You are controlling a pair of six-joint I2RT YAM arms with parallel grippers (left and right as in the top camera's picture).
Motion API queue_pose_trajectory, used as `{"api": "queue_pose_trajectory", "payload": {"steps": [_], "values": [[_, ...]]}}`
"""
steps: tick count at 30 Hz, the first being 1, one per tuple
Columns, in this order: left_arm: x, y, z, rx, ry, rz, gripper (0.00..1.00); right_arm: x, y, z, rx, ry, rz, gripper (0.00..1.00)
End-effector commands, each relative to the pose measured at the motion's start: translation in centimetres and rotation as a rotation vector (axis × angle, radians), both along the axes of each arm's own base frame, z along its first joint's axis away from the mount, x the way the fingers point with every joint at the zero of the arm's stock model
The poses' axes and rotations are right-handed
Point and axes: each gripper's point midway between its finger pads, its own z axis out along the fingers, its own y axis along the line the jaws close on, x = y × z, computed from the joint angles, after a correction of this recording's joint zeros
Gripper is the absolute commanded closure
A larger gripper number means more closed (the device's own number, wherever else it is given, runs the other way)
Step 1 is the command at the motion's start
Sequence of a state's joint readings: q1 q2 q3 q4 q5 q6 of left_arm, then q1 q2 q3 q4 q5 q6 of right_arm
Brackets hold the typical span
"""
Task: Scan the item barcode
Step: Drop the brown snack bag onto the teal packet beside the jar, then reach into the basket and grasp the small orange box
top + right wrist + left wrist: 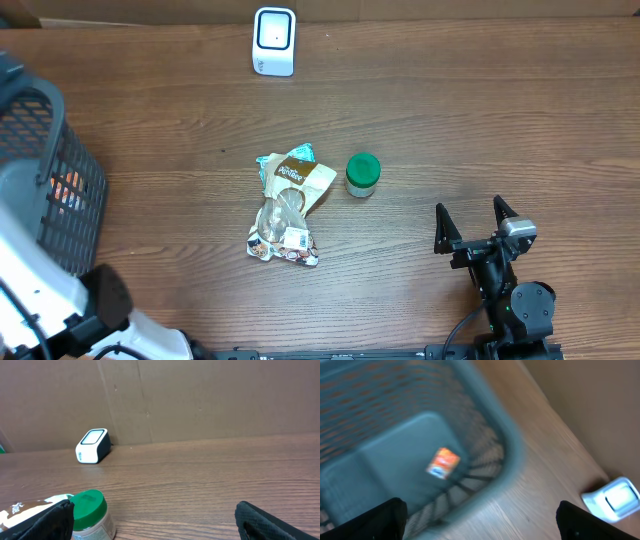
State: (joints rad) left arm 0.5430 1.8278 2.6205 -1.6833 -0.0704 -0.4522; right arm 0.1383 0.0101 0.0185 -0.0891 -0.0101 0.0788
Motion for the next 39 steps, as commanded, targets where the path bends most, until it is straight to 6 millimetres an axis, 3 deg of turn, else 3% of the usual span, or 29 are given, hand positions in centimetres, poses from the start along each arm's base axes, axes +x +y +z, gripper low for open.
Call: {"api": "queue_pose_trajectory", "payload": {"steps": [1,3,7,14,22,26,31,39], "values": [[-1.7,3.6,-1.9,-0.091,0.009,0.060,0.04,0.0,-0.1,-0.2,0.000,-0.002,-0.006,0.00],[-2.8,6.6,-4.6,-0.135,0.075,0.119,0.06,0.0,-0.1,-0.2,0.000,-0.002,-0.005,0.00],[-3.3,8.5,-10.8,-0.233,0.239,0.097,0.09,0.0,-0.1,-0.2,0.000,-0.002,-0.006,0.00],[-1.4,8.5,-17.6,-0.326,0.305,-0.062,0.18,0.0,-0.1,-0.2,0.000,-0.002,-0.005,0.00],[-1.5,8.4,-24.7,-0.392,0.362,-0.062,0.22,0.0,-0.1,-0.2,0.000,-0.002,-0.006,0.00],[-1.4,8.5,-28.4,-0.397,0.366,-0.061,0.31,0.0,-0.1,-0.2,0.000,-0.002,-0.006,0.00],[-0.7,8.8,-31.6,-0.364,0.344,-0.068,0.34,0.0,-0.1,-0.2,0.000,-0.002,-0.005,0.00],[0.7,7.7,-35.3,-0.320,0.321,-0.109,0.33,0.0,-0.1,-0.2,0.000,-0.002,-0.006,0.00]]}}
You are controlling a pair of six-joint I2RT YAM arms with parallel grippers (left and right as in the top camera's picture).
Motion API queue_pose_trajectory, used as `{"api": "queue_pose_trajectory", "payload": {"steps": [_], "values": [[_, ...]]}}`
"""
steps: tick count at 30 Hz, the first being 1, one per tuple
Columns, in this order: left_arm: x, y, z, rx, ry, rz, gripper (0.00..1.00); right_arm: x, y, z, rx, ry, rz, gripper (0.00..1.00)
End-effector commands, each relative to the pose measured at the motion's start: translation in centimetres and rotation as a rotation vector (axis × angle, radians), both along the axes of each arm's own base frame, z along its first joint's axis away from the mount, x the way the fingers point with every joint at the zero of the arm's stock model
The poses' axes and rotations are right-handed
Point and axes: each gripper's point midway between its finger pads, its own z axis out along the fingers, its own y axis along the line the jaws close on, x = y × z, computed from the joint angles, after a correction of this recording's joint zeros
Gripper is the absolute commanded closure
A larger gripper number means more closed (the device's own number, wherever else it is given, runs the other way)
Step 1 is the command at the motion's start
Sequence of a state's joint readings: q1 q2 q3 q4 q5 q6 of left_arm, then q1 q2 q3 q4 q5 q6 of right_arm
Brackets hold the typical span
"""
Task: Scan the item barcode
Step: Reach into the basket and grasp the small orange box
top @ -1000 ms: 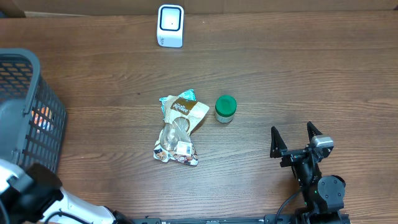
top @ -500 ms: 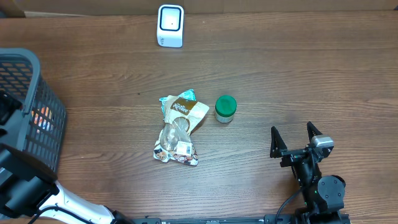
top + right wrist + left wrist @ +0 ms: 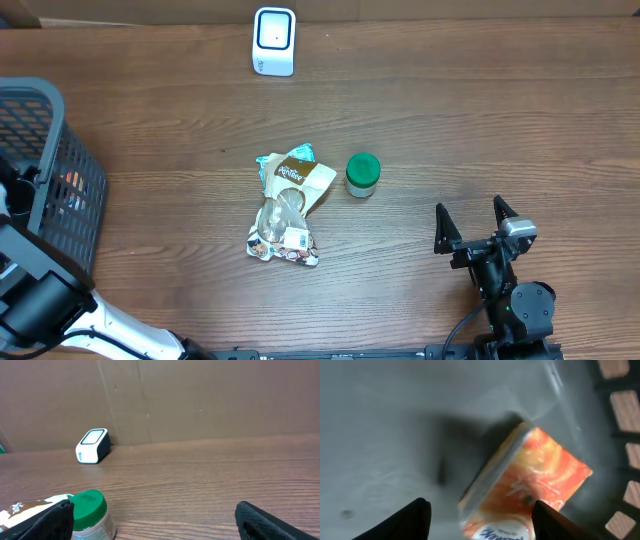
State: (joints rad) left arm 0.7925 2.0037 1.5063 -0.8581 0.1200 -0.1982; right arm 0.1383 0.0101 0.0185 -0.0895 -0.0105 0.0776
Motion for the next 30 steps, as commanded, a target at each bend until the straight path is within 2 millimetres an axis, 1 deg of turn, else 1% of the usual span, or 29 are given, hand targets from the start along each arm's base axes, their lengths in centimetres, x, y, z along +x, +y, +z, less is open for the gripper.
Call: {"api": "queue_pose_trajectory", "payload": {"steps": [1,3,5,6,7,9,12,14,15,17,18,20,22,23,24,26,27,28,29,30], "values": [[0.4,-1.1,-1.2,0.006,-0.006,-0.044,0.33,0.0,-0.1,-0.2,0.002,-0.002,-0.006,0.00],[0.6,-1.4,-1.9,0.013,-0.013,-0.050,0.36,0.0,-0.1,-0.2,0.002,-0.002,-0.006,0.00],[0.5,-1.7,-2.6,0.011,-0.011,-0.053,0.44,0.0,-0.1,-0.2,0.002,-0.002,-0.006,0.00],[0.3,-1.9,-2.9,0.007,-0.007,-0.053,0.50,0.0,-0.1,-0.2,0.002,-0.002,-0.006,0.00],[0.0,-2.0,-3.2,0.003,0.002,-0.053,0.69,0.0,-0.1,-0.2,0.002,-0.002,-0.006,0.00],[-0.2,-2.2,-3.3,-0.003,0.010,-0.053,0.96,0.0,-0.1,-0.2,0.002,-0.002,-0.006,0.00],[-0.4,-2.2,-3.1,-0.008,0.015,-0.050,0.96,0.0,-0.1,-0.2,0.002,-0.002,-0.006,0.00],[-0.3,-2.2,-2.6,-0.015,0.021,-0.051,0.96,0.0,-0.1,-0.2,0.001,-0.002,-0.006,0.00],[-0.3,-2.1,-2.0,-0.017,0.023,-0.051,0.96,0.0,-0.1,-0.2,0.002,-0.002,-0.006,0.00],[0.0,-1.9,-0.4,-0.010,0.015,-0.051,0.96,0.0,-0.1,-0.2,0.002,-0.002,-0.006,0.00],[0.3,-1.7,0.7,0.000,0.005,-0.050,0.96,0.0,-0.1,-0.2,0.002,-0.002,-0.006,0.00],[0.9,-1.1,3.8,0.034,-0.030,-0.050,0.96,0.0,-0.1,-0.2,0.002,-0.002,-0.006,0.00],[1.4,-0.6,7.5,0.080,-0.079,-0.041,0.96,0.0,-0.1,-0.2,0.002,-0.002,-0.006,0.00],[1.7,-0.3,9.9,0.110,-0.115,-0.030,0.96,0.0,-0.1,-0.2,0.002,-0.002,-0.006,0.00],[1.9,-0.1,13.6,0.160,-0.173,-0.015,0.96,0.0,-0.1,-0.2,0.002,-0.002,-0.007,0.00],[1.8,-0.3,18.9,0.230,-0.263,0.006,0.96,0.0,-0.1,-0.2,0.002,-0.002,-0.006,0.00],[1.6,-0.6,21.1,0.258,-0.306,0.016,0.96,0.0,-0.1,-0.2,0.002,-0.002,-0.006,0.00],[1.5,-1.1,23.4,0.282,-0.358,0.014,0.96,0.0,-0.1,-0.2,0.002,-0.002,-0.006,0.00],[1.6,-2.3,25.8,0.297,-0.425,-0.010,0.96,0.0,-0.1,-0.2,0.002,-0.002,-0.006,0.00],[1.5,-3.4,27.6,0.305,-0.477,-0.034,0.96,0.0,-0.1,-0.2,0.002,-0.002,-0.006,0.00]]}}
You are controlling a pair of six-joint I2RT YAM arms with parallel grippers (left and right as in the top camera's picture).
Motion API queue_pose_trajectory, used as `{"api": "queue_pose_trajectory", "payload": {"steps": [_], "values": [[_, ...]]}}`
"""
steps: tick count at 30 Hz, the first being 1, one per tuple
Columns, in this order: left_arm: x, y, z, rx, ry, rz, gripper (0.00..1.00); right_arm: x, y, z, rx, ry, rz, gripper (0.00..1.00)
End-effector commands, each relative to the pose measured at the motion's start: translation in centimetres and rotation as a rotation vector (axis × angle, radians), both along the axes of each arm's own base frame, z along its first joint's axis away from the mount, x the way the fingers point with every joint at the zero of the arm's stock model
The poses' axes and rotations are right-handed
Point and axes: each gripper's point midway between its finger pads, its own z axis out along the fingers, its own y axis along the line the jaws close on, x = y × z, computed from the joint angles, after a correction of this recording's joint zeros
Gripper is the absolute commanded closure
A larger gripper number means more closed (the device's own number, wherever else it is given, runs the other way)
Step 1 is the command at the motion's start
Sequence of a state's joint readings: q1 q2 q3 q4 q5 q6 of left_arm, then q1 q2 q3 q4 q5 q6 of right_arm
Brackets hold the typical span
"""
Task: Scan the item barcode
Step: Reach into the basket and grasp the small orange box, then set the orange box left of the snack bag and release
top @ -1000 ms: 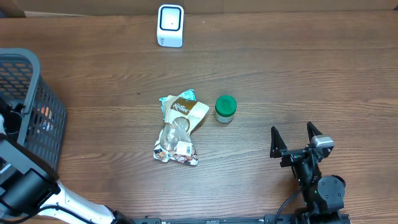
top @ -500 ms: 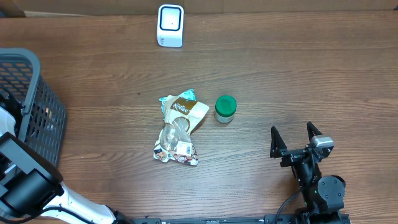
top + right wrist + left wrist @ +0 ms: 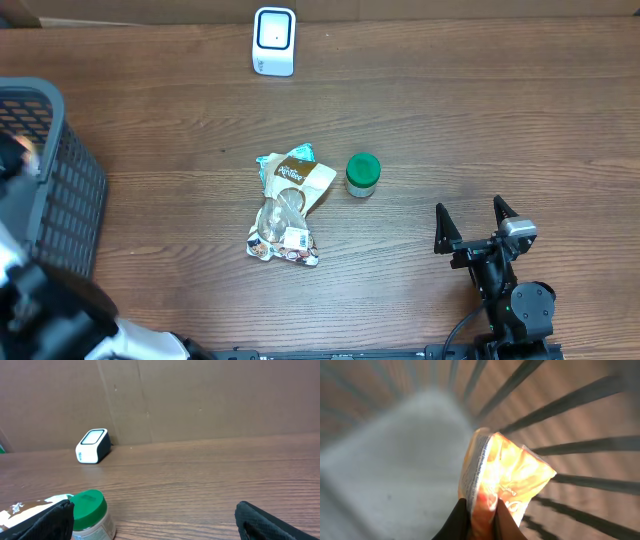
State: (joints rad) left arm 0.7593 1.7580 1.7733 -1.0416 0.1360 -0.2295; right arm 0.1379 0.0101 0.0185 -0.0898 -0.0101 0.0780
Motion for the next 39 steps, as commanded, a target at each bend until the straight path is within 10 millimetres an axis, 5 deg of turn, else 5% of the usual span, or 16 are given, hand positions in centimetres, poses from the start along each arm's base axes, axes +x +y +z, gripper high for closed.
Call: {"api": "queue_pose_trajectory", "payload": {"steps": [1,3,7,11,17,22,25,29,34,39], "values": [[-0.7,-4.5,11.5,0.107,-0.270,-0.066,0.96,0.0,-0.1,-0.2,0.001,-0.002,-0.005,0.00],[-1.3,-8.6,14.4,0.122,-0.332,-0.147,0.96,0.0,-0.1,-0.2,0.001,-0.002,-0.005,0.00],[-1.5,-15.0,14.0,0.083,-0.279,-0.298,0.96,0.0,-0.1,-0.2,0.001,-0.002,-0.005,0.00],[-0.8,-21.8,10.1,-0.009,-0.155,-0.505,0.96,0.0,-0.1,-0.2,0.001,-0.002,-0.005,0.00],[-0.3,-29.7,-0.6,-0.120,0.052,-0.737,0.96,0.0,-0.1,-0.2,0.001,-0.002,-0.005,0.00],[-1.3,-31.7,-9.6,-0.103,0.202,-0.721,0.96,0.0,-0.1,-0.2,0.001,-0.003,-0.005,0.00],[-1.4,-32.4,-12.9,-0.095,0.224,-0.715,0.94,0.0,-0.1,-0.2,0.001,-0.003,-0.005,0.00],[-0.9,-32.8,-14.9,-0.100,0.224,-0.712,0.62,0.0,-0.1,-0.2,0.001,-0.002,-0.005,0.00],[0.5,-32.3,-13.4,-0.085,0.171,-0.699,0.55,0.0,-0.1,-0.2,0.001,-0.002,-0.005,0.00],[2.6,-30.2,-5.9,-0.039,0.070,-0.644,0.57,0.0,-0.1,-0.2,0.001,-0.002,-0.005,0.00]]}}
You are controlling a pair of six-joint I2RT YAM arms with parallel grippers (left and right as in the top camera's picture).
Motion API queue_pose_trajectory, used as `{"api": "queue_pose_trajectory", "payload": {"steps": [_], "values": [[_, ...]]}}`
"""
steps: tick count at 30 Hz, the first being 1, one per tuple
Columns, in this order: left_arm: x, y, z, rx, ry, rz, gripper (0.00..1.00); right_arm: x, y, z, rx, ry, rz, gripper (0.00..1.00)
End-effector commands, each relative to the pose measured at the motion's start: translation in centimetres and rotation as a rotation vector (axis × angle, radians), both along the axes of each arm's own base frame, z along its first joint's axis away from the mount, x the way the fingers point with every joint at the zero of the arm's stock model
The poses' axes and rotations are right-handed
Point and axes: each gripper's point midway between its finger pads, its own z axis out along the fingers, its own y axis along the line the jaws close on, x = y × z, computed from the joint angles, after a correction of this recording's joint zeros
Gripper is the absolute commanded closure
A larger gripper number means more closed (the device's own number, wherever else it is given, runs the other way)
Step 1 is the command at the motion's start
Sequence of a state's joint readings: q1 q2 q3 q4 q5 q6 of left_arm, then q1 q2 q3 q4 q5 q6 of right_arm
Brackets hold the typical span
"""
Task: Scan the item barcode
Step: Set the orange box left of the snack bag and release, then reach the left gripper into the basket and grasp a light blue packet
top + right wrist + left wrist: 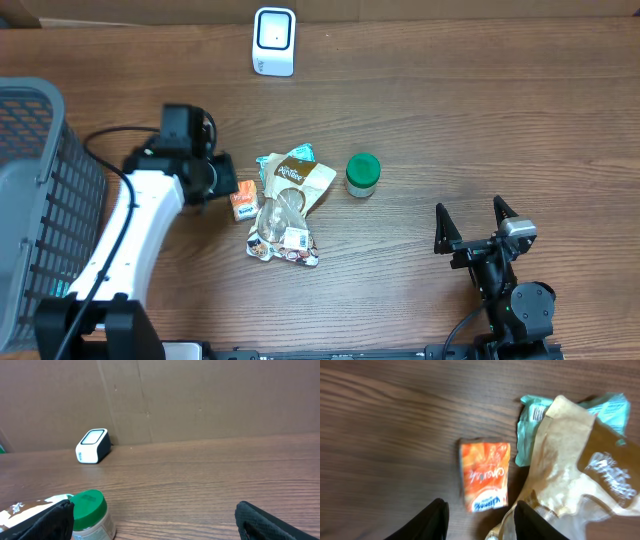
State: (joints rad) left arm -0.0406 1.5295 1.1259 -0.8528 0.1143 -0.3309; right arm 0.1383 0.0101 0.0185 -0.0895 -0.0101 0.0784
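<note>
The orange snack packet lies flat on the wood table, just left of the brown and teal bags; in the overhead view the packet sits beside them. My left gripper hovers right over it, open, with nothing between its fingers. From above, the left gripper is at the packet's left edge. The white barcode scanner stands at the table's far edge, window up, and the scanner also shows ahead of the right wrist. My right gripper rests open near the front right.
A brown paper bag over a teal one and a clear pouch lie mid-table. A green-lidded jar stands right of them. The grey mesh basket is at the left edge. A cardboard wall backs the table.
My left gripper held the orange packet inside the basket; now the packet lies on the table beside the bags and the gripper is open above it. The right arm is unchanged.
My left gripper was open above the basket with the orange packet on its floor. Then it was low in the basket, fingers either side of the packet. Then it was shut on the packet. Now the packet is out on the table, let go.
</note>
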Motion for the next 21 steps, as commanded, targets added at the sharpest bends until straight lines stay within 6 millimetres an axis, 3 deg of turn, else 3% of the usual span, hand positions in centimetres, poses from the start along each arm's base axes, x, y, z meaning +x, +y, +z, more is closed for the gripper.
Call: {"api": "queue_pose_trajectory", "payload": {"steps": [1,2,3,5,7,8,10,12,14,18,21], "values": [[2.9,2.9,9.0,0.037,-0.197,0.084,0.57,0.0,-0.1,-0.2,0.001,-0.002,-0.005,0.00],[2.8,3.9,11.2,0.053,-0.226,0.115,0.57,0.0,-0.1,-0.2,0.001,-0.003,-0.006,0.00],[2.5,5.8,14.7,0.081,-0.277,0.170,0.56,0.0,-0.1,-0.2,0.001,-0.002,-0.006,0.00],[1.5,8.6,18.8,0.127,-0.347,0.254,0.53,0.0,-0.1,-0.2,0.001,-0.003,-0.006,0.00],[0.0,12.0,22.7,0.184,-0.424,0.364,0.41,0.0,-0.1,-0.2,0.001,-0.002,-0.005,0.00],[-1.7,15.0,25.2,0.220,-0.476,0.463,0.32,0.0,-0.1,-0.2,0.001,-0.002,-0.006,0.00],[-3.9,18.4,26.3,0.252,-0.501,0.585,0.23,0.0,-0.1,-0.2,0.001,-0.002,-0.006,0.00],[-6.4,22.0,26.1,0.270,-0.478,0.725,0.20,0.0,-0.1,-0.2,0.001,-0.002,-0.005,0.00],[-8.6,24.8,24.6,0.255,-0.426,0.832,0.20,0.0,-0.1,-0.2,0.001,-0.002,-0.006,0.00],[-10.5,29.0,19.8,0.148,-0.334,0.967,0.21,0.0,-0.1,-0.2,0.001,-0.002,-0.006,0.00],[-12.8,31.3,14.8,0.117,-0.189,1.034,0.20,0.0,-0.1,-0.2,0.001,-0.002,-0.006,0.00]]}}
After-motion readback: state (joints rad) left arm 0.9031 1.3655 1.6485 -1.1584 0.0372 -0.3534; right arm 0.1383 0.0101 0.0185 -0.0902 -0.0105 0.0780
